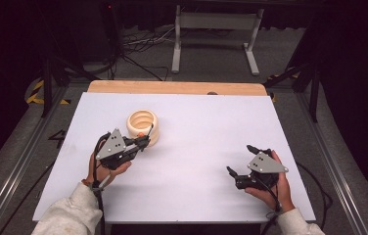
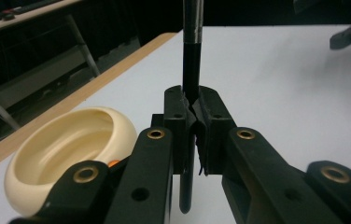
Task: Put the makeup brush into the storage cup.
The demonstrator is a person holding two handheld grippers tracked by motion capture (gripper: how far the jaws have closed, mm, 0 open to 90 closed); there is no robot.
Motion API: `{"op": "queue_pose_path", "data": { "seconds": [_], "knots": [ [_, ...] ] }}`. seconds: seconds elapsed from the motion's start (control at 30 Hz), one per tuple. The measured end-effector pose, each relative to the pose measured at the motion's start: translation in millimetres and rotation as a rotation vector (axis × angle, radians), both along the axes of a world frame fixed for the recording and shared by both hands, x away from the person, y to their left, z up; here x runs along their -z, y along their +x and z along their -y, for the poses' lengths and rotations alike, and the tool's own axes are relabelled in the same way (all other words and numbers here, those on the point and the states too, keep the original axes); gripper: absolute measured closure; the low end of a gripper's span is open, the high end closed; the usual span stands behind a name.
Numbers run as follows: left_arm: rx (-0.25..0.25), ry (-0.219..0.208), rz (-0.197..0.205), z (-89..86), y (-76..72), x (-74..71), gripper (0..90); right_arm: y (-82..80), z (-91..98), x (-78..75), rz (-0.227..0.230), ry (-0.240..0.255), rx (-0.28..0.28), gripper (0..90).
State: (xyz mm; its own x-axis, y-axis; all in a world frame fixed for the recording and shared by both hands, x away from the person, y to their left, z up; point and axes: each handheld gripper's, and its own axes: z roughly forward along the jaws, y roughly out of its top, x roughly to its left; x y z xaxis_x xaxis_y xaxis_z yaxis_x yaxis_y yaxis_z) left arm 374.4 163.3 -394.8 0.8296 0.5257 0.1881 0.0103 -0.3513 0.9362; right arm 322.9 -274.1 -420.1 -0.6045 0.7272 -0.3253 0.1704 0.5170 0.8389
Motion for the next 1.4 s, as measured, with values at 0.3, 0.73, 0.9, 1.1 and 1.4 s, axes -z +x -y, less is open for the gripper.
{"op": "queue_pose_path", "data": {
  "seconds": [0.3,0.73,0.9,1.1,1.4],
  "knots": [
    [-0.031,-0.083,0.007,-19.2,5.5,-11.3,83.9,-3.9,17.3,11.5,-0.024,-0.003,0.027,6.8],
    [-0.062,-0.1,0.022,-23.7,16.2,-17.2,83.8,-14.4,29.6,14.3,-0.01,0.017,0.06,5.3],
    [-0.068,-0.113,0.017,-22.7,24.3,-19.0,83.8,-16.6,28.4,18.2,-0.012,-0.008,0.057,5.4],
    [-0.069,-0.128,0.019,-18.9,33.1,-22.8,83.8,-16.5,29.5,19.0,-0.014,-0.001,0.06,5.4],
    [-0.075,-0.142,0.014,-15.0,46.2,-27.3,83.8,-16.3,31.1,18.8,-0.004,0.009,0.065,5.7]
  ]
}}
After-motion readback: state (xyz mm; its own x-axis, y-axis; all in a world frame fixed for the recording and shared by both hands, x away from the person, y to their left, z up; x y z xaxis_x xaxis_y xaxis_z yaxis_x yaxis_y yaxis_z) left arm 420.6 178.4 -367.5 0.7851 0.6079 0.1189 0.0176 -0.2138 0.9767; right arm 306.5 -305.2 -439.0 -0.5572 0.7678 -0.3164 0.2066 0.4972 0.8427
